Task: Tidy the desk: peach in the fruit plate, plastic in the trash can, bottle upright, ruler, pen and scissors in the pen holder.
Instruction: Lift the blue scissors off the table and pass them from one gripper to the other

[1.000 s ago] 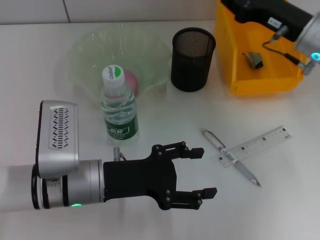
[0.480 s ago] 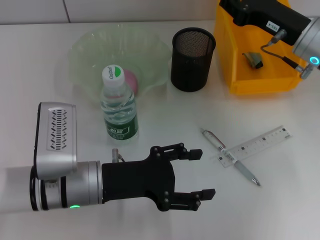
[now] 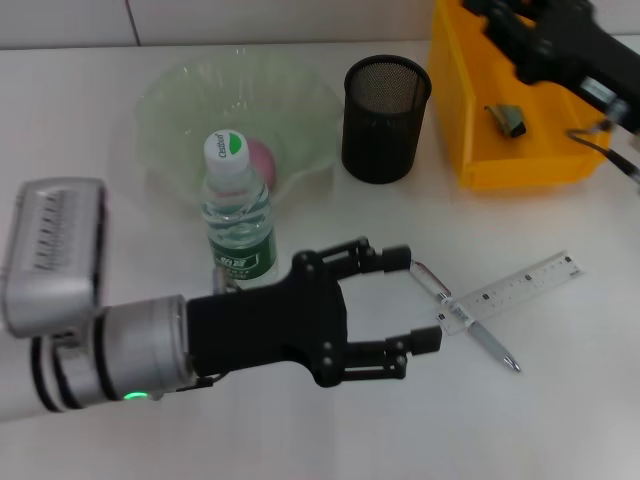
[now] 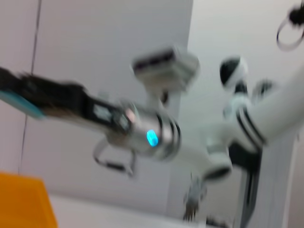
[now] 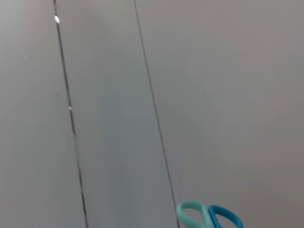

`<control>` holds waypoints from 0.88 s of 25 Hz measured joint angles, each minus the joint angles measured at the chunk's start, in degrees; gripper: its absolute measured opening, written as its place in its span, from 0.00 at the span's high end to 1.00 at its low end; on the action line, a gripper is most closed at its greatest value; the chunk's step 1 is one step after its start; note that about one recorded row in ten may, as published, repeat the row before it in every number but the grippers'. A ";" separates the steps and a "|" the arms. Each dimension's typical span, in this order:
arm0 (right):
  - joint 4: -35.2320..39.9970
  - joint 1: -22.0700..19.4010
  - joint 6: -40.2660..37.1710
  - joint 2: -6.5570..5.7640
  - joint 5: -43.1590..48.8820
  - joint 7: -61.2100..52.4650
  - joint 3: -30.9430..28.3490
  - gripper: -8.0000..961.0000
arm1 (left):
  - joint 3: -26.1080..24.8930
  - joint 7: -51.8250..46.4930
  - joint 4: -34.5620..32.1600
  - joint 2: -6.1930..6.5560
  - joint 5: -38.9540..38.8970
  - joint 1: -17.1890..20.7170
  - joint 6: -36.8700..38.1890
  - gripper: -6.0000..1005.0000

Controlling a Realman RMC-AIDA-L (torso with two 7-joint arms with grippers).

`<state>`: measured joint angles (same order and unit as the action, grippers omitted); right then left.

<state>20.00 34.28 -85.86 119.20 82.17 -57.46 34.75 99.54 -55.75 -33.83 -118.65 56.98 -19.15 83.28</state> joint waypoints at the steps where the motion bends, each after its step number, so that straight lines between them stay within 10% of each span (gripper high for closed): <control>1: 2.82 -3.30 -4.10 -0.08 0.00 -3.60 -0.16 0.77 | -1.07 0.16 0.01 0.08 -1.69 0.44 3.80 0.19; 11: 9.85 -13.52 -22.94 -3.74 0.54 -24.05 -0.20 0.77 | -5.05 5.94 -0.67 -0.45 -5.18 0.14 8.37 0.19; 22: 9.65 -13.55 -37.07 -4.95 5.82 -33.58 0.10 0.77 | -1.05 8.86 -0.35 -0.54 -16.25 -0.16 16.75 0.19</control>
<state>29.65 20.74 -122.93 114.25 87.99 -91.04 34.85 98.49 -46.90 -34.17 -119.18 40.72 -19.30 100.03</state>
